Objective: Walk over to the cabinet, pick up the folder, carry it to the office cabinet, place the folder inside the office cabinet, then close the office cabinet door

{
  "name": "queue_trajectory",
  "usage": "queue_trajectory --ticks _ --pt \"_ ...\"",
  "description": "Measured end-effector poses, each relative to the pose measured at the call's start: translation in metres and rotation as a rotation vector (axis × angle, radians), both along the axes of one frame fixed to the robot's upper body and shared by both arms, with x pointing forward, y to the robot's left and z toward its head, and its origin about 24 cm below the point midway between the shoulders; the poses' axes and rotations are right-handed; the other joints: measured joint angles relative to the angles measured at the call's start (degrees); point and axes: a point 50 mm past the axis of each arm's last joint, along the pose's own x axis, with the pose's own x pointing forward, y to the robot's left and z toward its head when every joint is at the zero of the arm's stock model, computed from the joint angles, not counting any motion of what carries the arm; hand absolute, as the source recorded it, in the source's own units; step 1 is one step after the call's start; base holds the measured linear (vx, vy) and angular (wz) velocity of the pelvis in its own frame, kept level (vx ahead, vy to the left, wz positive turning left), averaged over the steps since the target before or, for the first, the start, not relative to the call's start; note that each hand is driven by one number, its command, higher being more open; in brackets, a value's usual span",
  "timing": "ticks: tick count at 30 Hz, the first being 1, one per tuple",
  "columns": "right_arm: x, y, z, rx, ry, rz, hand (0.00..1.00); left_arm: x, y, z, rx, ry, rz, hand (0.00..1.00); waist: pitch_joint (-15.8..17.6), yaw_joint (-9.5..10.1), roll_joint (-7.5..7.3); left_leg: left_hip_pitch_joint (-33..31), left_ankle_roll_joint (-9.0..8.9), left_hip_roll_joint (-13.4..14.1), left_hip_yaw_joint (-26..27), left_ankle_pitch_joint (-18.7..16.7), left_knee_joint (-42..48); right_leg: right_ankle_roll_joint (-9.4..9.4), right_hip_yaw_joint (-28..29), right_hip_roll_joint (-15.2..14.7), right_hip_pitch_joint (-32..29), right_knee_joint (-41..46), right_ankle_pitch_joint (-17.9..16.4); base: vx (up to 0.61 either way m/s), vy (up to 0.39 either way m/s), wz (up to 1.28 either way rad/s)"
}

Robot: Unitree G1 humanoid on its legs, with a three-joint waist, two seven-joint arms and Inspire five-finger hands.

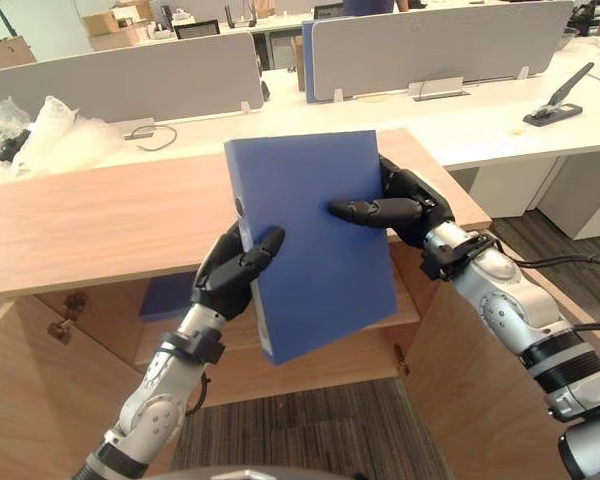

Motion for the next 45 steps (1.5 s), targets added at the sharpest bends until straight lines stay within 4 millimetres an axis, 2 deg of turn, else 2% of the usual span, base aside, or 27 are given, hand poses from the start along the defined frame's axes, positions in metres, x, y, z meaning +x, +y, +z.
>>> queue_trajectory --ticks 2,3,7,10,19,29,30,41,44,45 --pt "0.000 0.000 -0.003 -0.001 0.016 -0.003 1.00 0.000 -0.001 0.000 0.000 0.003 -0.006 0.00 -0.3 -0.01 0.13 0.0 -0.03 0.0 0.0 0.0 0.0 -0.03 0.0 0.0 0.0 0.0 0.0 0.00 0.000 0.00" --pt "0.000 0.001 -0.006 0.000 0.027 -0.001 0.00 0.001 -0.001 0.000 -0.005 0.004 -0.007 0.00 -0.4 -0.02 0.20 0.0 -0.03 0.0 0.0 0.0 0.0 -0.05 0.0 0.1 0.0 0.0 0.1 0.00 0.000 0.00" --pt "0.001 0.002 -0.018 0.022 0.064 -0.009 0.00 0.005 0.001 -0.004 -0.020 0.031 -0.005 0.00 -0.9 0.07 -0.16 -0.3 -0.02 0.1 -0.1 0.0 0.4 -0.10 0.0 0.1 -0.1 -0.1 0.1 0.00 0.000 0.00" --pt "-0.001 0.005 -0.037 0.044 0.125 -0.011 0.00 0.005 0.000 -0.005 -0.043 0.043 -0.017 0.00 -1.0 0.13 -0.84 -0.5 -0.01 0.2 -0.2 0.0 0.6 -0.15 0.0 0.1 -0.1 -0.1 0.1 0.00 0.000 0.00" --pt "-0.003 0.015 -0.049 0.081 0.150 0.028 0.00 0.009 0.006 0.000 -0.121 0.039 0.006 0.00 -1.8 0.16 -2.49 -0.7 -0.01 0.5 -0.3 0.0 0.9 -0.37 0.0 0.4 -0.1 -0.3 0.2 0.00 0.000 0.00" --pt "-0.004 0.016 -0.056 0.125 0.147 0.024 0.00 0.012 0.006 -0.001 -0.141 0.039 0.001 0.00 -2.1 0.16 -2.94 -1.0 -0.01 0.6 -1.1 0.0 1.3 -0.46 -0.7 0.5 0.2 -0.5 0.3 0.00 0.003 0.03" --pt "-0.004 0.016 -0.057 0.135 0.147 0.025 0.00 0.012 0.006 -0.001 -0.144 0.038 -0.001 1.00 -2.1 0.15 -3.04 -1.0 -0.01 0.7 -1.1 0.0 1.3 -0.49 -0.8 0.5 0.3 -0.6 0.3 0.00 0.009 0.04" --pt "-0.012 0.030 -0.069 0.310 0.117 0.045 0.00 0.016 0.012 0.002 -0.189 -0.034 0.014 1.00 -2.2 0.43 -4.07 -1.0 -0.04 1.0 -1.3 0.0 1.3 -0.79 -1.0 1.0 1.1 -2.2 1.0 0.00 0.000 0.00" --pt "-0.017 0.030 -0.070 0.338 0.090 0.028 0.00 0.018 0.023 -0.007 -0.159 -0.031 0.059 1.00 -2.2 0.49 -4.11 -1.0 -0.03 1.0 -1.4 0.0 1.3 -0.77 -1.1 1.0 1.3 -2.4 1.0 0.00 0.000 0.00" --pt "-0.021 0.030 -0.071 0.342 0.084 0.024 0.00 0.015 0.029 -0.017 -0.138 0.000 0.085 1.00 -2.2 0.46 -4.10 -1.0 -0.02 1.0 -1.4 0.0 1.3 -0.77 -1.1 1.0 1.4 -2.5 1.0 0.01 0.009 0.04"
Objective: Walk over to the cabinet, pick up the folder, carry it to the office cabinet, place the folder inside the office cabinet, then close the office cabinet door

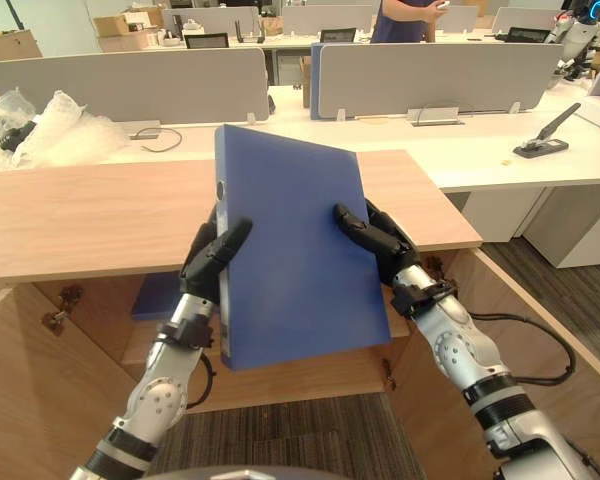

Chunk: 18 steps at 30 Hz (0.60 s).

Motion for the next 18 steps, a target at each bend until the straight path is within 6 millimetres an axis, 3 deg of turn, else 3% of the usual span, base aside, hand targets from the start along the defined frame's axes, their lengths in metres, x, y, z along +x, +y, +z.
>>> queue_trajectory --ticks 3,8,12,14,18 --pt "-0.010 0.001 -0.006 0.026 0.014 -0.004 0.00 -0.014 0.019 -0.032 0.054 0.118 0.060 1.00 0.2 -0.12 0.00 0.0 0.04 0.0 -0.3 0.0 -0.1 0.00 -0.3 0.0 0.3 -0.4 0.0 0.01 0.009 0.05" --pt "-0.016 0.007 -0.010 -0.021 0.001 -0.008 0.00 -0.037 0.028 -0.066 0.156 0.254 0.055 1.00 0.7 0.29 0.75 0.0 0.09 -0.1 -0.8 -0.1 -0.2 0.07 -0.7 -0.1 0.6 -0.5 0.0 -0.01 0.016 0.05" --pt "-0.018 0.011 -0.010 -0.063 -0.015 -0.009 0.00 -0.074 0.033 -0.124 0.190 0.580 0.057 1.00 1.9 0.24 1.43 -0.1 0.03 0.0 -1.2 -0.1 -0.5 0.06 -1.1 0.0 0.5 -0.4 0.0 -0.01 0.004 0.03" --pt "-0.020 0.012 -0.008 -0.099 -0.035 -0.006 0.00 -0.089 0.029 -0.139 0.185 0.667 0.042 1.00 2.1 0.27 1.29 -0.4 -0.01 0.0 -1.3 -0.1 -0.4 0.06 -1.1 0.0 0.1 -0.1 -0.1 0.00 0.000 0.00" --pt "-0.019 0.013 -0.008 -0.100 -0.047 -0.021 0.00 -0.091 0.028 -0.144 0.176 0.691 0.056 1.00 2.2 0.31 1.39 -1.0 -0.09 0.0 -1.4 0.0 -0.1 0.08 -1.1 -0.1 -0.8 0.8 -0.4 0.00 0.000 0.00"
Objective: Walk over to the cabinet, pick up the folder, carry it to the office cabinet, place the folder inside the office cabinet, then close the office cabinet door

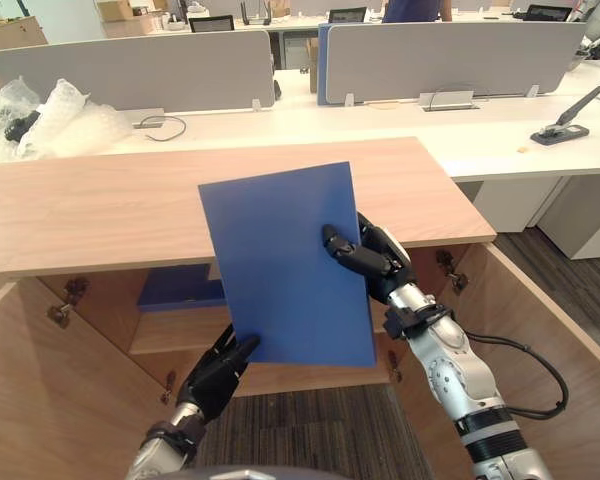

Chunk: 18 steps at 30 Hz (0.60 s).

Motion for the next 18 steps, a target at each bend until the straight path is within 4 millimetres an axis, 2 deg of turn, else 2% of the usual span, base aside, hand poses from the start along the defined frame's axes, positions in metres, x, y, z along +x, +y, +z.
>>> queue_trajectory --ticks 5,9,11,13,16,18 --pt "0.000 -0.001 -0.001 0.014 0.004 -0.025 0.00 -0.004 0.001 -0.007 -0.002 0.035 0.010 1.00 0.1 0.44 0.51 -0.1 -0.03 0.1 -0.4 0.0 0.3 -0.06 -0.2 -0.1 -0.6 1.6 -0.8 -0.02 0.006 0.03" --pt "0.000 -0.002 0.001 -0.032 -0.008 -0.028 0.00 -0.014 0.001 -0.020 0.035 0.106 -0.011 1.00 0.1 0.74 0.52 -0.2 -0.13 0.1 -0.5 0.1 0.3 -0.06 -0.3 -0.1 -0.8 2.0 -0.9 0.00 0.000 0.00" --pt "0.000 -0.002 0.002 -0.040 -0.013 -0.032 0.00 -0.023 0.003 -0.030 0.097 0.172 -0.044 1.00 0.1 0.74 0.53 -0.2 -0.16 0.1 -0.5 0.1 0.3 -0.06 -0.3 -0.1 -0.9 2.0 -0.9 0.00 0.000 0.00" --pt "0.000 0.003 0.004 -0.015 -0.022 -0.037 0.00 -0.044 0.006 -0.050 0.185 0.316 -0.093 1.00 0.1 0.45 0.56 -0.2 -0.16 0.1 -0.4 0.1 0.2 -0.06 -0.2 0.0 -1.0 2.1 -0.9 -0.01 0.009 -0.03" --pt "0.000 0.006 0.006 -0.091 -0.047 -0.047 0.00 -0.066 0.009 -0.065 0.230 0.447 -0.128 1.00 0.2 0.34 0.44 -0.2 -0.19 0.1 -0.4 0.1 0.2 -0.07 -0.1 0.0 -1.1 2.1 -0.9 0.00 0.000 0.00" --pt "0.000 0.010 0.007 -0.165 -0.071 -0.064 0.00 -0.075 0.014 -0.070 0.240 0.501 -0.087 1.00 0.2 0.31 0.42 -0.3 -0.60 0.2 -0.4 0.0 0.2 -0.08 -0.2 0.0 -1.1 2.1 -0.9 0.00 0.000 0.00"
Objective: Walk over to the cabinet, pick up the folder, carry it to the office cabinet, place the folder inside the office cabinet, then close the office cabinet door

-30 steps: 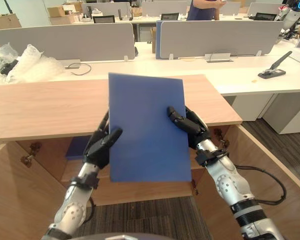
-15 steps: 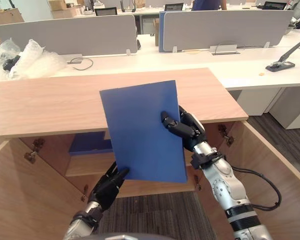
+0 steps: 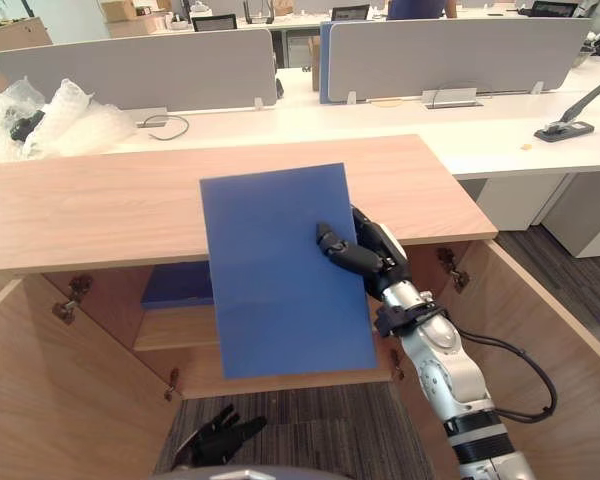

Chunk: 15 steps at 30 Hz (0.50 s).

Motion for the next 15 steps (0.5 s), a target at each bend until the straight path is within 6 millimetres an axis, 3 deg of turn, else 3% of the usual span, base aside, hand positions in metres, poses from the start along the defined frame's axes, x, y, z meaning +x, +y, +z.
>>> queue_trajectory --ticks 5,10,12,15 --pt "-0.001 0.010 0.016 -0.090 -0.096 -0.006 0.00 -0.010 0.012 -0.006 0.042 0.060 0.096 1.00 0.0 0.27 0.05 0.1 -0.37 0.3 0.0 0.0 0.0 -0.09 0.1 0.3 0.1 -0.1 0.1 0.00 0.000 0.00" --pt "-0.004 0.034 0.095 -0.141 -0.509 0.057 0.00 -0.017 0.019 -0.009 0.091 0.094 0.100 1.00 -0.1 0.69 0.01 0.1 -0.07 0.5 0.0 0.2 0.1 -0.24 0.1 0.6 0.2 -0.5 0.0 0.01 0.002 0.00" --pt "-0.020 0.045 0.132 -0.167 -0.739 0.084 0.00 -0.020 0.021 -0.010 0.102 0.108 0.109 1.00 -0.2 0.95 -0.20 0.2 -0.07 0.5 0.0 0.2 0.0 -0.30 0.1 0.6 0.3 -0.7 -0.1 0.02 0.008 0.00" --pt "-0.046 0.055 0.157 -0.240 -0.978 0.095 0.00 -0.029 0.026 -0.013 0.119 0.146 0.121 1.00 -0.5 1.06 -0.73 0.2 -0.07 0.5 -0.1 0.2 0.0 -0.29 0.0 0.5 0.4 -0.7 -0.3 0.00 0.000 0.00"
